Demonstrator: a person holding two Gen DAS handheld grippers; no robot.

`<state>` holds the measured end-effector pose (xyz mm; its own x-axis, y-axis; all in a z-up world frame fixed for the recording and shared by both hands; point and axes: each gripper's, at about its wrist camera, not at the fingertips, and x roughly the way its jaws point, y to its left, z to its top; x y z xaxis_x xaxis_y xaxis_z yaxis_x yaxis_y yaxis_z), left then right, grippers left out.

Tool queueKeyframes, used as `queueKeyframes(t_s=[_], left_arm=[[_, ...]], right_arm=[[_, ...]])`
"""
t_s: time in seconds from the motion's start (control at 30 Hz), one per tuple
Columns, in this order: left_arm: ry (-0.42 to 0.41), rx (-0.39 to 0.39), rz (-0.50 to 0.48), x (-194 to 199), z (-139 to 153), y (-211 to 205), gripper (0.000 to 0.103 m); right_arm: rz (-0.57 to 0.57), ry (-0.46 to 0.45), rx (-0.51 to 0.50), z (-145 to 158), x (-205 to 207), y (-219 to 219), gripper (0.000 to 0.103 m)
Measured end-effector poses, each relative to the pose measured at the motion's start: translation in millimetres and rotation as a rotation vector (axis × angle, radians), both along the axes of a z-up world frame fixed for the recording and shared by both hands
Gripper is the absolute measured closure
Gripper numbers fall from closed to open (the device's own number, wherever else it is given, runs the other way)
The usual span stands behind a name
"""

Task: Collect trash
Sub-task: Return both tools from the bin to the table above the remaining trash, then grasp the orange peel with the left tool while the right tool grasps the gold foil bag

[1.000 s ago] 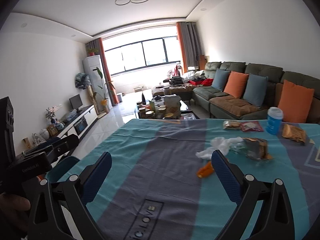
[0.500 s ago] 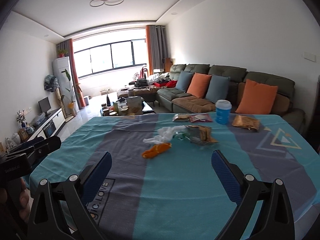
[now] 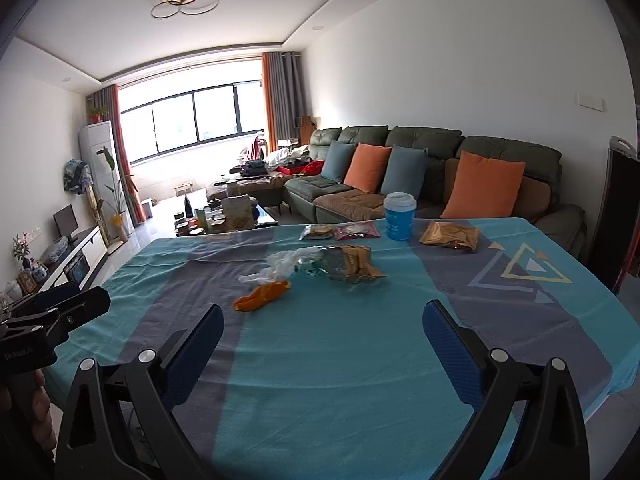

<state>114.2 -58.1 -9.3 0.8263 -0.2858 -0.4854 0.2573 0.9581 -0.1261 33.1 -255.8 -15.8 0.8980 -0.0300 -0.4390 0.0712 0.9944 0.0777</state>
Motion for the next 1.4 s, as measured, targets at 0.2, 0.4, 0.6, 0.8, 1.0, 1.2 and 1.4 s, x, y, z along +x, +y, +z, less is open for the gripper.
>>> queueKeyframes(t_s=[0.2,0.4,0.6,0.8,1.0,1.2,1.4], left_arm=[[0.026,0.017,-0.039,31.9,-6.5,-22.6,0.005],[0.075,0.023,-0.093,67.0,-20.7,-49.6,0.006],[0.159,0.004,-0.126,101.1,-43.8,-72.4,0.006],[0.208,0.015,-0.103,132.5,-61.8,-82.1,0.006],[0.265,0.015,-0.1,156.8,-76.8,-87.6,0.006],[0.284,0.012,-0.12,169.5,-86.3,-95.1,0.006],[0.354,0.044,-0.137,185.9,-97.4,-104.4,0.036]], right_arm=[[-0.02,0.038,0.031,-4.1,33.0,-26.2,0.007],[-0.026,0.098,0.018,-10.2,75.4,-43.9,0.007],[0.014,0.16,-0.015,-23.5,111.5,-42.7,0.007],[0.042,0.205,-0.077,-33.7,141.1,-37.7,0.007],[0.067,0.249,-0.126,-43.9,164.3,-35.5,0.007],[0.08,0.271,-0.113,-52.3,180.3,-39.3,0.007],[0.084,0.281,-0.089,-56.4,190.0,-44.1,0.007]])
